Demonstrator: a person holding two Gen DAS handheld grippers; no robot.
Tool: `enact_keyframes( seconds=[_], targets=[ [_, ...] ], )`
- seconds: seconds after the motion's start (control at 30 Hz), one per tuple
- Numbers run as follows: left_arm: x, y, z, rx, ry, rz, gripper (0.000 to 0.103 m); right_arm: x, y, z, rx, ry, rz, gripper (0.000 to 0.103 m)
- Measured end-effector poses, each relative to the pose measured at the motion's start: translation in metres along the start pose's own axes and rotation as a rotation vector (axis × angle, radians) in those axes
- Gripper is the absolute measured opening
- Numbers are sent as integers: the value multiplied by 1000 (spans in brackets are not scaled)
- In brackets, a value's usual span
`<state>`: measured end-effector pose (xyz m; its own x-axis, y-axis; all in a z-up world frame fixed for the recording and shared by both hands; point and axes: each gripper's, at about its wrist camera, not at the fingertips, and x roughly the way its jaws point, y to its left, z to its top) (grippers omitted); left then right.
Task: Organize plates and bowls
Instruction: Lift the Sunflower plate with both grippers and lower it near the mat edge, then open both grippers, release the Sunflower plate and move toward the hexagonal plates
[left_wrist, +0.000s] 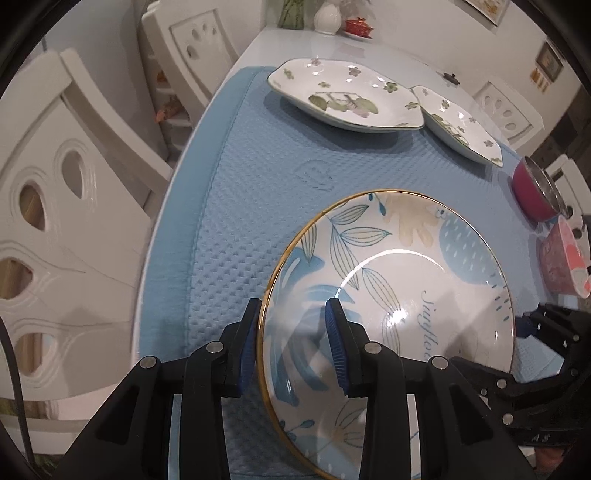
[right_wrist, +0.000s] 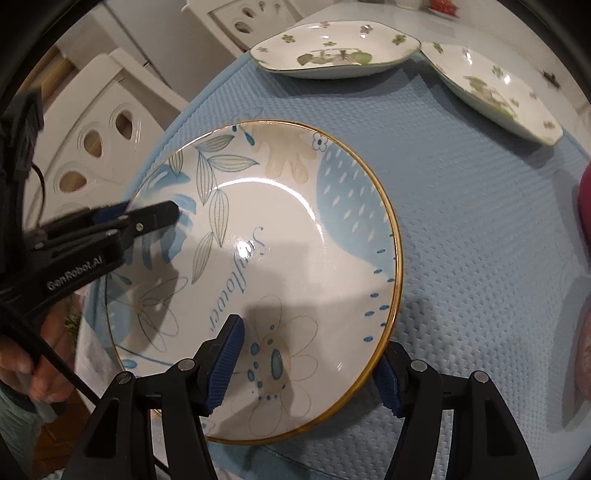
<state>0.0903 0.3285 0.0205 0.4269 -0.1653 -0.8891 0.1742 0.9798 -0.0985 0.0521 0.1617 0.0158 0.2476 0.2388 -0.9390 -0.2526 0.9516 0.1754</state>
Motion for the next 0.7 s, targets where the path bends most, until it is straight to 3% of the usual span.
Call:
enact_keyframes(
  seconds=[0.13, 0.3, 0.5, 0.7],
  targets=[
    [-24, -11, -2, 79, -81, 68, 31, -11, -13, -2, 62, -7, 0, 64],
    [-62, -25, -4, 94, -161, 74, 31, -54, -28, -15, 107, -85, -4, 64],
    [-118, -65, -10, 89, -285, 22, 33, -106, -24, -42, 117, -173, 8, 64],
    [-162, -110, -25, 58, -357, -56, 33, -154, -28, -77, 135, -261, -16, 64]
  ],
)
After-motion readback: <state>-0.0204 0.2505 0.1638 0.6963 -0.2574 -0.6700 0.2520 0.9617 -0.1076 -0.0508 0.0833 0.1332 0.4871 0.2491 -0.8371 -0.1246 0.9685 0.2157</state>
